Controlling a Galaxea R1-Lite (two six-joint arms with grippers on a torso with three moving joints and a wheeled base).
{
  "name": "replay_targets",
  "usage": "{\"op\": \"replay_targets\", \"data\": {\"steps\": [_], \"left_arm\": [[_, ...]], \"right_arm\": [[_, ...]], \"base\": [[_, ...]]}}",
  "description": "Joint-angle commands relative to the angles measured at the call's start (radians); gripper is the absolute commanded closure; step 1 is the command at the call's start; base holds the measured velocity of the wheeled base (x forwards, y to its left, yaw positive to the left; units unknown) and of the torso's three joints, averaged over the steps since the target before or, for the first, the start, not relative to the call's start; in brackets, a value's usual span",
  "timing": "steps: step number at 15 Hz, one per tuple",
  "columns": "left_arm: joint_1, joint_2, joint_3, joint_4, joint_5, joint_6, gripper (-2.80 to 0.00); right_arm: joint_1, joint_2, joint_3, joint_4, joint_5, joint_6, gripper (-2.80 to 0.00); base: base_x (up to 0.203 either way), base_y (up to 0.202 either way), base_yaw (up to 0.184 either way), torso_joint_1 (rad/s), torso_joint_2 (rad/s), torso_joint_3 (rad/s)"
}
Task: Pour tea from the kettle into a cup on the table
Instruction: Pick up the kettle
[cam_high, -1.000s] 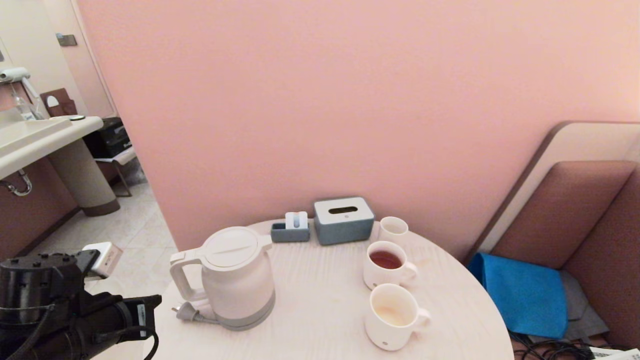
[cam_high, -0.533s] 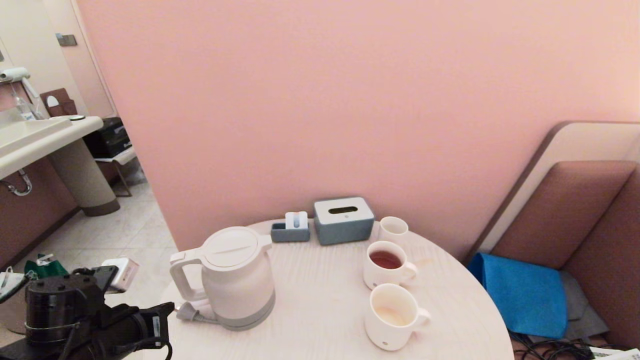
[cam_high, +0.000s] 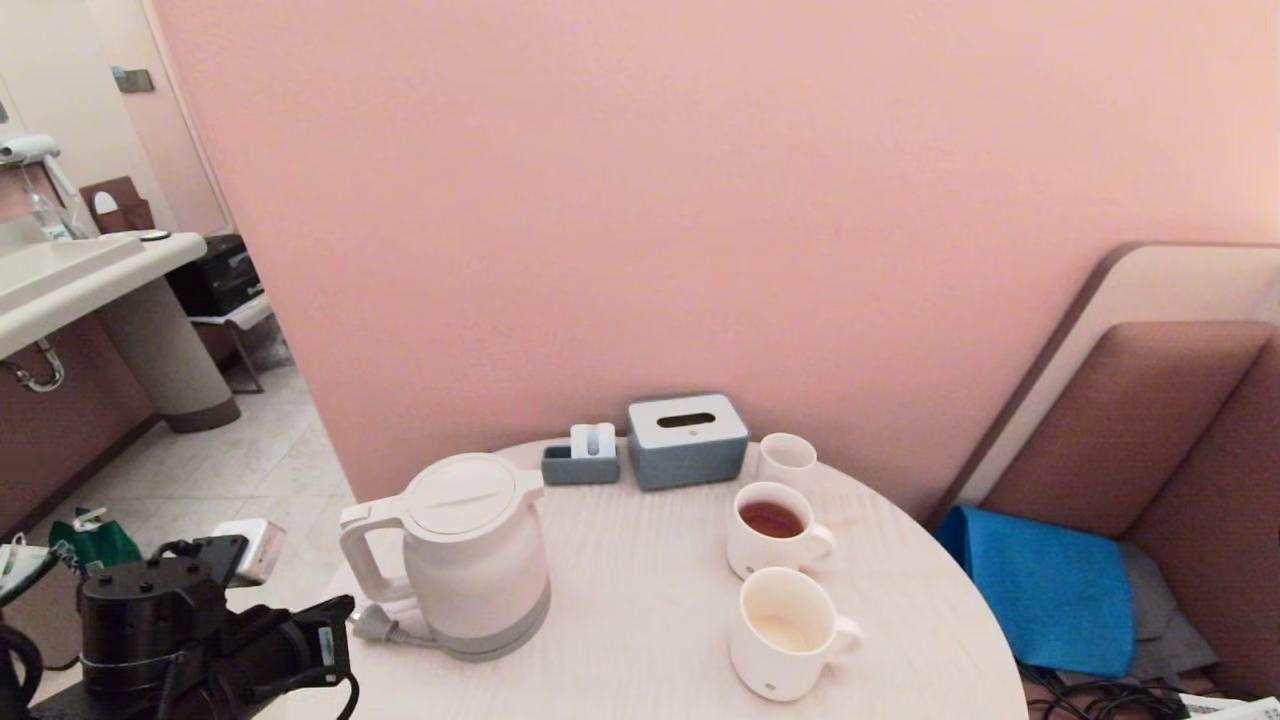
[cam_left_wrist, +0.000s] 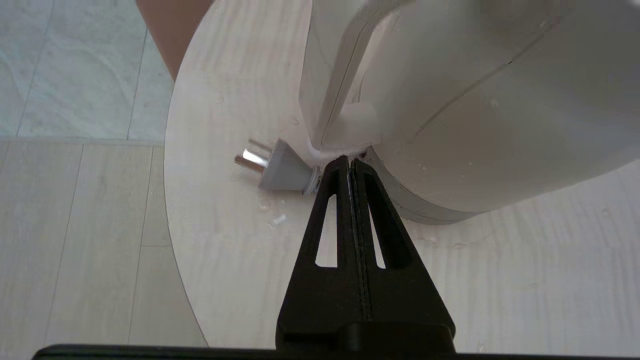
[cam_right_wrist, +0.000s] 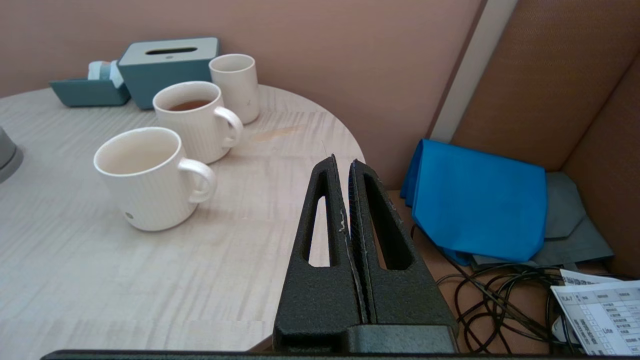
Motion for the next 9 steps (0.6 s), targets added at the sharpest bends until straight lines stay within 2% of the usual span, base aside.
{"op": "replay_targets", "data": {"steps": [1, 3, 9], "left_arm": [[0.000, 0.046, 0.001, -0.053, 0.002, -0.001, 0.00], [-0.001, 0.079, 0.001, -0.119, 0.020, 0.000, 0.00], [-0.001, 0.066, 0.001, -0.118, 0.020, -0.002, 0.00]], "right_arm": [[0.000, 0.001, 0.000, 0.000, 0.000, 0.001, 0.00], [0.000, 0.001, 0.000, 0.000, 0.000, 0.001, 0.00], [0.000, 0.001, 0.000, 0.000, 0.000, 0.001, 0.00]], "base": [[0.000, 0.000, 0.000, 0.000, 0.00, 0.000], [0.000, 0.000, 0.000, 0.000, 0.00, 0.000], [0.000, 0.000, 0.000, 0.000, 0.00, 0.000]]}}
